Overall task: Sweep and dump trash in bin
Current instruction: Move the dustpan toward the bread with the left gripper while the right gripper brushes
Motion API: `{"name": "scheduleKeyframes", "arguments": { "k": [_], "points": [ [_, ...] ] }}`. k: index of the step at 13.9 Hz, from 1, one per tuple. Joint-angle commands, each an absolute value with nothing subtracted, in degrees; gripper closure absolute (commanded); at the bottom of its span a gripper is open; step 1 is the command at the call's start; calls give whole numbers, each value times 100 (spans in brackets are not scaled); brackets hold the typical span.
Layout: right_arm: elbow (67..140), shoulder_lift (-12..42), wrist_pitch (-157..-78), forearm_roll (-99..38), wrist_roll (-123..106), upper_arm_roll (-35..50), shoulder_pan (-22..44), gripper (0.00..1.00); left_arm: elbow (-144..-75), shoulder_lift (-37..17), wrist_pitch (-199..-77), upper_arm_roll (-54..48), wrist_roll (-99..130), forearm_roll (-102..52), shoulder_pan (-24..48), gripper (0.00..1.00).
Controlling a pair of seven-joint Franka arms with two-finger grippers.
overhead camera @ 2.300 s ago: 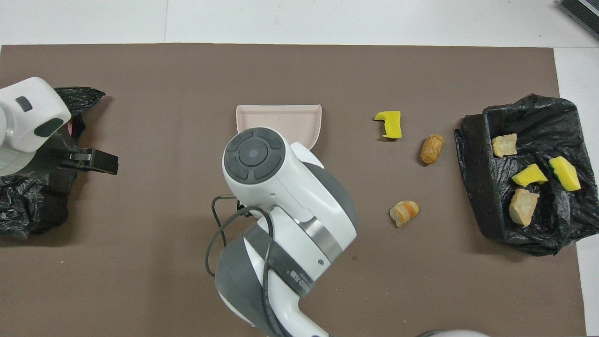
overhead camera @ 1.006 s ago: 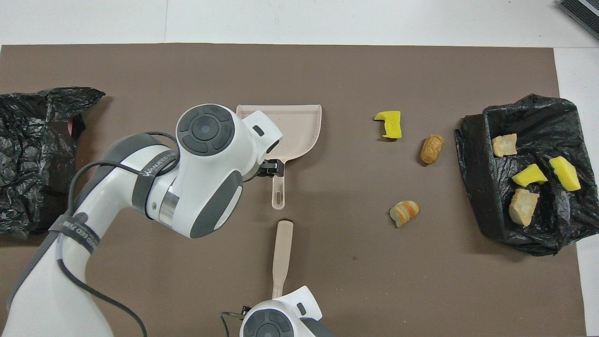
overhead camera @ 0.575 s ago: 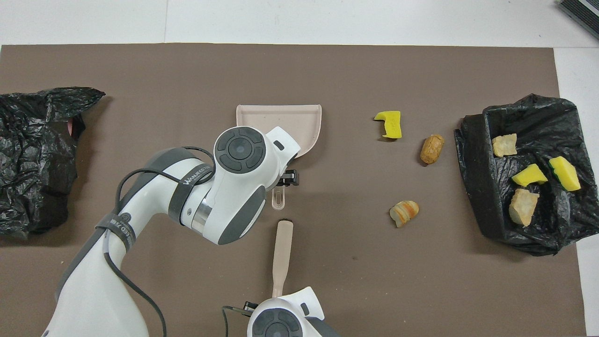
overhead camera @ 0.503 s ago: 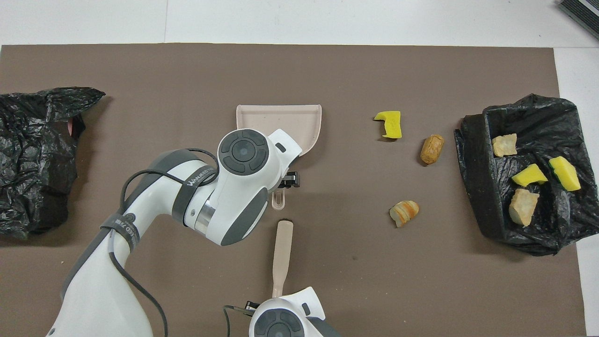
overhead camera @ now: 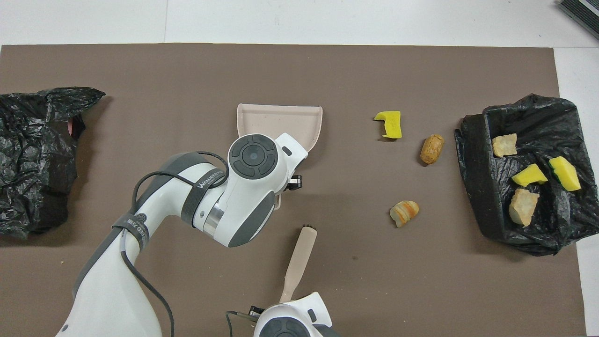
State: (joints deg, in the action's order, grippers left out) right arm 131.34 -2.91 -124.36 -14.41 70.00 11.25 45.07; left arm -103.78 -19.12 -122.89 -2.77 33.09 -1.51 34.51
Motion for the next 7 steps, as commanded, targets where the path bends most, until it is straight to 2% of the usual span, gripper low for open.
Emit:
{"name": "scheduleKeyframes", "arguments": {
  "k": [1, 4, 7],
  "points": [
    [13612, -1158, -11866, -1406, 6716, 1134, 4027, 100, -10380, -1855, -12287, -202, 3314, -105, 3472, 100],
    [14324, -1791, -11638, -1406, 6460, 1134, 3517, 100, -10327, -1758, -12156, -149, 3034, -97, 3332, 100],
    [14370, -1951, -10866, -978, 5891, 1134, 2666, 100, -10362, -1521, -11849, -149, 1684, -105, 3191, 100]
  ]
}}
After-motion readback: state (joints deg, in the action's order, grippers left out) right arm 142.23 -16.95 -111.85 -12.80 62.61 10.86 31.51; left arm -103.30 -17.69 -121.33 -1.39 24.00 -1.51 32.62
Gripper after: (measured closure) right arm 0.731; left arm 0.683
